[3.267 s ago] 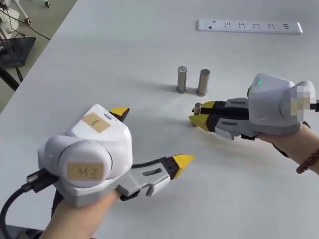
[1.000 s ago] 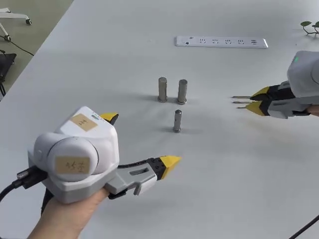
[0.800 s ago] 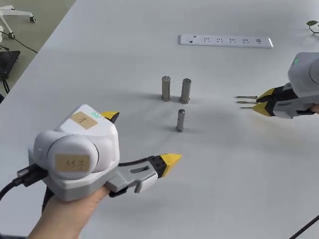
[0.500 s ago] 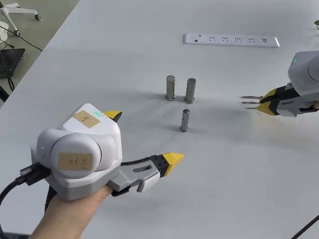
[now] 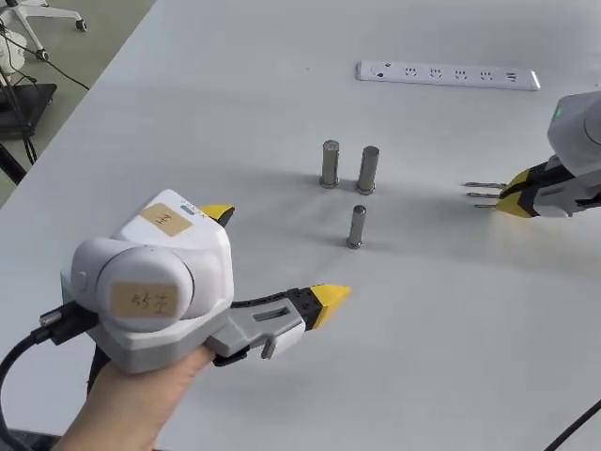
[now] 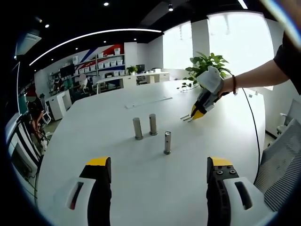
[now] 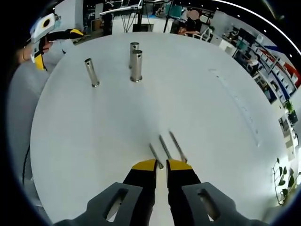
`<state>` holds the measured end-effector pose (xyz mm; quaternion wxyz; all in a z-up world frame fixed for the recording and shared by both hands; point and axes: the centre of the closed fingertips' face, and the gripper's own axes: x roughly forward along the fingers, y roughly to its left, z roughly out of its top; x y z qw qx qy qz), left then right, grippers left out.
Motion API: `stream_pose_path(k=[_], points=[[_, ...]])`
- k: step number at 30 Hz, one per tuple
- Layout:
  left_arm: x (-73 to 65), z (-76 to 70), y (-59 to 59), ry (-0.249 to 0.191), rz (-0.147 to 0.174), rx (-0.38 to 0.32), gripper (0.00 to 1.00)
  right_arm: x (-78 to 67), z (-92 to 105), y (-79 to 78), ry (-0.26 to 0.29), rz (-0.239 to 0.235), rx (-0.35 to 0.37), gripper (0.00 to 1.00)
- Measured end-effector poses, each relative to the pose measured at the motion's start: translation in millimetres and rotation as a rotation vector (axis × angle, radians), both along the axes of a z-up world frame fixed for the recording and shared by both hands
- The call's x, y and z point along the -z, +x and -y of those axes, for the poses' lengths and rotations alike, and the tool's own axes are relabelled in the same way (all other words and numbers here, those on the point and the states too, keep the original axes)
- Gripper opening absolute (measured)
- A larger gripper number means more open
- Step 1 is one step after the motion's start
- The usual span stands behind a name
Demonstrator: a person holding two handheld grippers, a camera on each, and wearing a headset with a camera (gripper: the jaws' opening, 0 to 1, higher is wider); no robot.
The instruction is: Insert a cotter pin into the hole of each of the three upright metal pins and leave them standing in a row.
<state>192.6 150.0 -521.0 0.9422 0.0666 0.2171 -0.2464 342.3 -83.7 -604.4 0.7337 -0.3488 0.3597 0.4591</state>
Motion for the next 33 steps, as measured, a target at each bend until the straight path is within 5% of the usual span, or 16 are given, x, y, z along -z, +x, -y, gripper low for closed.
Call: stream_pose_path(k=[22,33], points=[[-0.8,-2.6,1.1,-0.005,0.001,-0.01,0.81,6.8,0.1,-1.5,-0.046,-0.116,-0.047,0.0],[-2.7,-2.1,1.2,-0.004,0.01,-0.008,0.81,6.0,-1.6,-5.2,-0.089,-0.11,-0.056,0.0]])
